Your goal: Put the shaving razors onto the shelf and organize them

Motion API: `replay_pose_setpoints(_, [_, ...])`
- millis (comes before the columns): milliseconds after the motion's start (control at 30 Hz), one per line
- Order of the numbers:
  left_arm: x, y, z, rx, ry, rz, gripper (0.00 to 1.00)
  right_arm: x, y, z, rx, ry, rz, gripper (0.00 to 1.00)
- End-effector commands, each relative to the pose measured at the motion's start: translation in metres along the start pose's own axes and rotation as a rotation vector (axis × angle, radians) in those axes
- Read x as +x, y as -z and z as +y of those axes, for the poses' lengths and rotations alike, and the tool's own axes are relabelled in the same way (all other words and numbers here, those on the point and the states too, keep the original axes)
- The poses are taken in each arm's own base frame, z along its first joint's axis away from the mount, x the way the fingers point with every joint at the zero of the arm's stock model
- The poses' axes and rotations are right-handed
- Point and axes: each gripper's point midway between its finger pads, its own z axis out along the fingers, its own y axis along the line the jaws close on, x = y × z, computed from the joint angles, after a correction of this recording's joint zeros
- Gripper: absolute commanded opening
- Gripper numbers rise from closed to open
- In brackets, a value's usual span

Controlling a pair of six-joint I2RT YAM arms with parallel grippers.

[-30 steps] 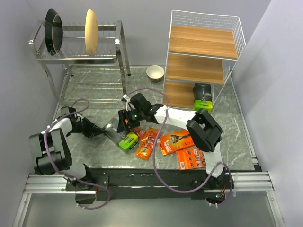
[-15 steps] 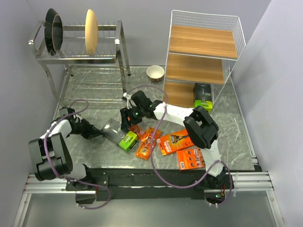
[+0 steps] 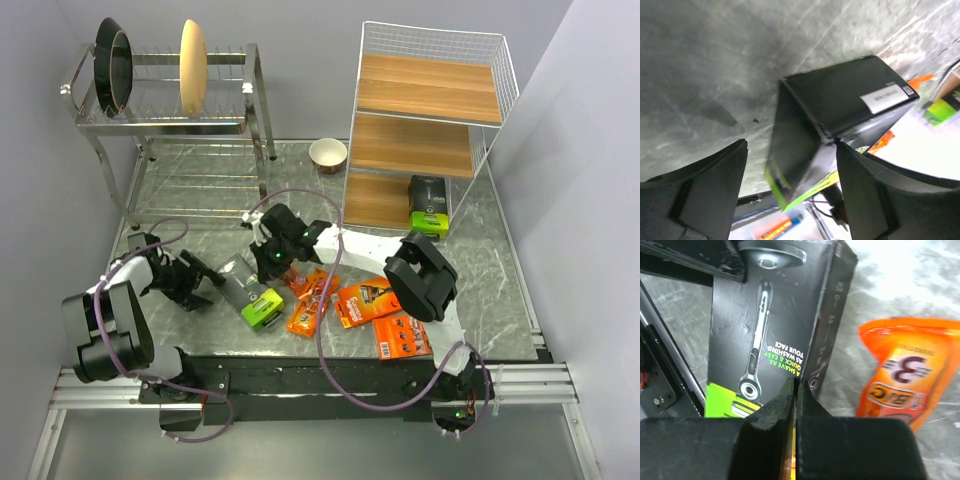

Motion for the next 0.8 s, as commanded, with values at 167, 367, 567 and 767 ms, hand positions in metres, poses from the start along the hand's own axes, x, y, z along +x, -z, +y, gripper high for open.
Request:
replay_pose_setpoints(167, [0.039,-0.008,0.021,-0.09,-0.046,0.044,0.62,-0.002,-0.013,0.061,-0.067,0.126,-0.044,0.0])
replay_pose_setpoints(367, [0.034,-0.033,0.006,-0.084,-0.152,0.104,0.45,0.012,-0.004,0.046,0.012,0.078,-0.052,0.0])
replay_pose_setpoints(567, [0.006,-0.055,0.004,-0.149,-0.173,0.127,0.36,0.009,0.018,0.032,0.014,-0.05,-0.081,0.19])
replay_pose_setpoints(767, [0.011,-0.042,0.035,-0.183,-0.122,0.206,0.08,-0.006,0.026,0.025,-0.203,-0.216,-0.071,0.46])
